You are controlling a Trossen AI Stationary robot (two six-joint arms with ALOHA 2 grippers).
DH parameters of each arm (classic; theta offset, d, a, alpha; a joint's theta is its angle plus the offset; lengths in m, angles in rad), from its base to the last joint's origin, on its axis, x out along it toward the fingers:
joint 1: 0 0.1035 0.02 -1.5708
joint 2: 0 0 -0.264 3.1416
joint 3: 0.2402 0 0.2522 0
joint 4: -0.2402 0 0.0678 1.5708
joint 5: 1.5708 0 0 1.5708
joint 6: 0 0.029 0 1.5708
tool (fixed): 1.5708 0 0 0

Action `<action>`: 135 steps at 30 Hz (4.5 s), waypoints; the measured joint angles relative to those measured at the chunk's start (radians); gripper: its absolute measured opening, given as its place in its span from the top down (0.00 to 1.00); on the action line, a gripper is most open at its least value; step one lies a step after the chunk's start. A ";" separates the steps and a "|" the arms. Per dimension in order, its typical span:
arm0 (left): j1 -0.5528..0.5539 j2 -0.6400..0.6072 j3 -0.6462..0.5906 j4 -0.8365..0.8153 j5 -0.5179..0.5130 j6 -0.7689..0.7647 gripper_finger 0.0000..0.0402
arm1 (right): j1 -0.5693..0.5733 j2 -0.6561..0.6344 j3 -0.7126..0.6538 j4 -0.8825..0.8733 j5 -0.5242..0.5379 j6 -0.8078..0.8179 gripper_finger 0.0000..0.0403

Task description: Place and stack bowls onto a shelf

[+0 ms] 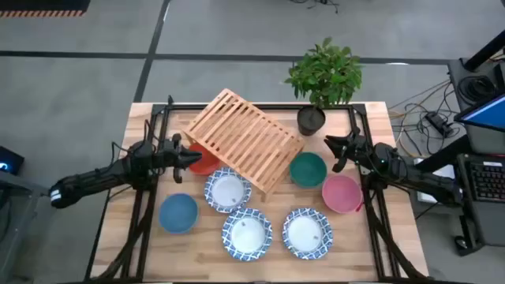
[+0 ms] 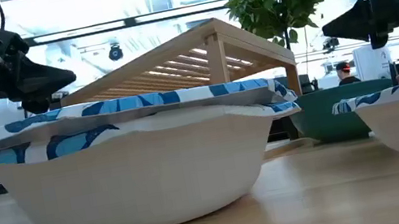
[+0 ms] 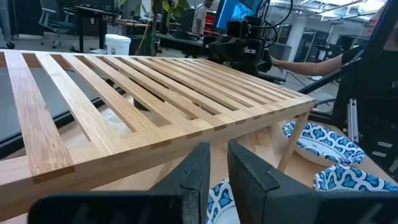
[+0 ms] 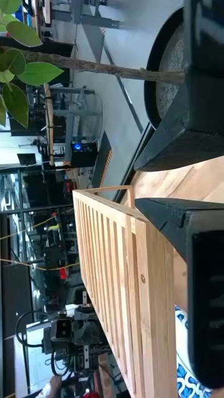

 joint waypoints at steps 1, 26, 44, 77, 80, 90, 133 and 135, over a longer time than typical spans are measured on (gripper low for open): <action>0.000 0.000 0.000 0.000 0.000 0.000 0.90 | 0.000 0.000 0.000 0.000 0.000 0.000 0.83; 0.000 0.000 0.000 0.000 0.000 0.000 0.90 | 0.000 0.000 0.000 0.000 0.000 0.000 0.83; 0.000 0.000 0.000 0.000 0.000 0.000 0.90 | 0.000 0.000 0.000 0.000 0.000 0.000 0.83; 0.000 0.000 0.000 0.000 0.000 0.000 0.90 | 0.000 0.000 0.000 0.000 0.000 0.012 0.83; 0.000 0.000 0.000 0.000 0.000 0.000 0.90 | 0.000 0.000 0.000 0.000 0.000 0.032 0.83; 0.000 0.000 0.000 0.000 0.000 0.000 0.90 | 0.000 0.000 0.000 0.061 -0.152 0.593 0.83; -0.258 0.010 0.001 0.863 0.194 -0.156 0.90 | 0.169 0.587 0.490 0.014 -0.317 0.268 0.83; -0.283 0.021 -0.001 0.848 0.194 -0.149 0.90 | 0.188 0.650 0.584 -0.136 -0.318 0.254 0.83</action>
